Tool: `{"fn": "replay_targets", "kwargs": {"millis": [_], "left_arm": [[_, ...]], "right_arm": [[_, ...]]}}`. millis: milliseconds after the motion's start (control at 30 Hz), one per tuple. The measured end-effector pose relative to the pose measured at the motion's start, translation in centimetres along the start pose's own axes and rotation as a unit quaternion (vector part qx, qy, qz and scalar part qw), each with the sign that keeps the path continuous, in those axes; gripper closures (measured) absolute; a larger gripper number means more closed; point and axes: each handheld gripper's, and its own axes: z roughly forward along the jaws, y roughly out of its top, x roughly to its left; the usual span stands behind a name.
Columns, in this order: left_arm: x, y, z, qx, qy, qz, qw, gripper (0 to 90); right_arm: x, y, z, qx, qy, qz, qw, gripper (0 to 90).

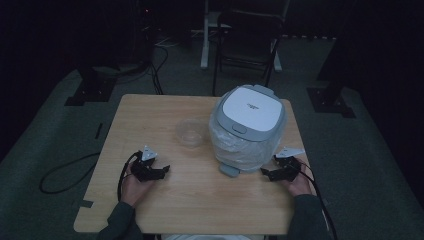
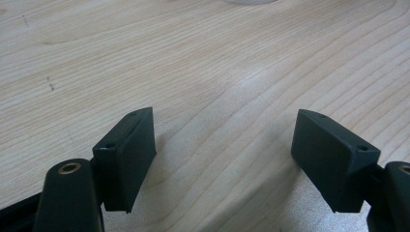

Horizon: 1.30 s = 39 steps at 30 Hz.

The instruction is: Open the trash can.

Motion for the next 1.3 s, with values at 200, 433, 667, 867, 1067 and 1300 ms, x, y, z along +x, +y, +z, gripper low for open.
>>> {"fn": "replay_targets", "kwargs": {"millis": [200, 433, 667, 867, 1067, 1300], "left_arm": [[0.0, 0.0, 0.0, 0.000, 0.000, 0.000, 1.0000, 24.7], [0.0, 0.0, 0.0, 0.000, 0.001, -0.001, 1.0000, 24.8], [0.1, 0.0, -0.1, -0.002, 0.004, -0.006, 1.0000, 28.9], [-0.1, 0.3, -0.6, -0.010, -0.003, -0.005, 0.9999, 39.9], [0.0, 1.1, -1.9, -0.038, -0.018, -0.010, 0.9991, 41.6], [0.1, 1.4, -2.3, -0.041, -0.031, -0.012, 0.9986, 42.3]], "right_arm": [[0.0, 0.0, 0.0, 0.000, 0.000, 0.000, 1.0000, 11.6], [0.0, 0.0, 0.0, 0.000, 0.000, 0.000, 1.0000, 11.6], [0.0, 0.0, 0.0, 0.000, 0.000, 0.000, 1.0000, 11.7], [0.0, 0.0, 0.0, 0.000, 0.000, 0.000, 1.0000, 11.7], [0.0, 0.1, 0.1, 0.000, 0.000, 0.000, 1.0000, 11.6], [0.0, 0.1, 0.1, 0.000, 0.000, 0.000, 1.0000, 11.7]]}}
